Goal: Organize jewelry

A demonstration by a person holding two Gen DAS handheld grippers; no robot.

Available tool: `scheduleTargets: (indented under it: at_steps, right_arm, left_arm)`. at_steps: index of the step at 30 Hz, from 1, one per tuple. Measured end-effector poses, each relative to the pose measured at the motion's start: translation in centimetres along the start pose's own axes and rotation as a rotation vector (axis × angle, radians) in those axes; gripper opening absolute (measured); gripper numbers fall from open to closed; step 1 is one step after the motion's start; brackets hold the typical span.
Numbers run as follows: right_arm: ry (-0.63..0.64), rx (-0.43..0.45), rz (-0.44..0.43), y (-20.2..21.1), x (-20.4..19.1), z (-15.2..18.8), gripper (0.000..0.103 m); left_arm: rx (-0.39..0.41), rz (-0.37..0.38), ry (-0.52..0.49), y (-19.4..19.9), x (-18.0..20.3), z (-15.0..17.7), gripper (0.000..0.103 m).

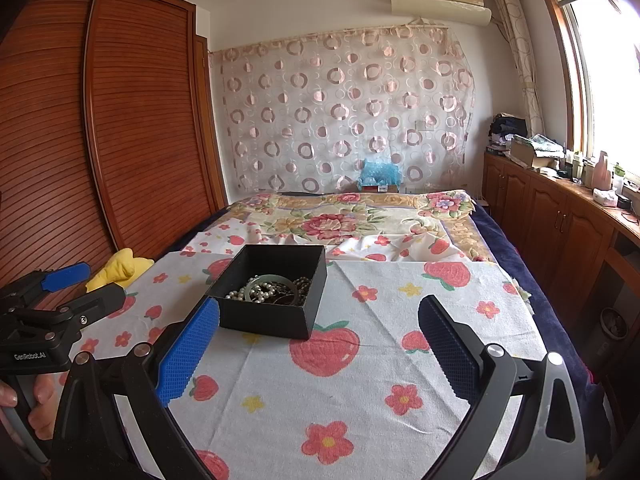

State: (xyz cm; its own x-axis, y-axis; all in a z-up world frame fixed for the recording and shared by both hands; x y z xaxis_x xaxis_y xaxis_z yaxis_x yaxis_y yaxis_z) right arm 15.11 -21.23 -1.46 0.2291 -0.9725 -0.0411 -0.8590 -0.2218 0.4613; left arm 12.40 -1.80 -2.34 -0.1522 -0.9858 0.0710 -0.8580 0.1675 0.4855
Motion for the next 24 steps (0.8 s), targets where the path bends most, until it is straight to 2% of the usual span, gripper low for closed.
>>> scheduleTargets:
  at_steps: [24]
  right_arm:
    - [-0.001,0.001,0.000,0.03,0.01,0.04,0.100]
  left_arm:
    - [0.003,-0.001,0.000,0.05,0.06,0.14,0.095]
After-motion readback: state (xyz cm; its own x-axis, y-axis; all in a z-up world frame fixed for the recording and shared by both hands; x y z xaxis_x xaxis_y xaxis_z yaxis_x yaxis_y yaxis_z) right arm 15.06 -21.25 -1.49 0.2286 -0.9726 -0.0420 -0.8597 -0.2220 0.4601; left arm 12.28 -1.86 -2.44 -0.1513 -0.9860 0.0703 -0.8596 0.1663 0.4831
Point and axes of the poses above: each gripper's, at about its wrist camera, not at the fingertips, and y roughly against the way its jaws point, x to its right, z to its underside, the point moved 10 cm from there along -y, roughly the way its jaws point, and after that the axes turned 6 degrees about z, right-handed, at the moved point
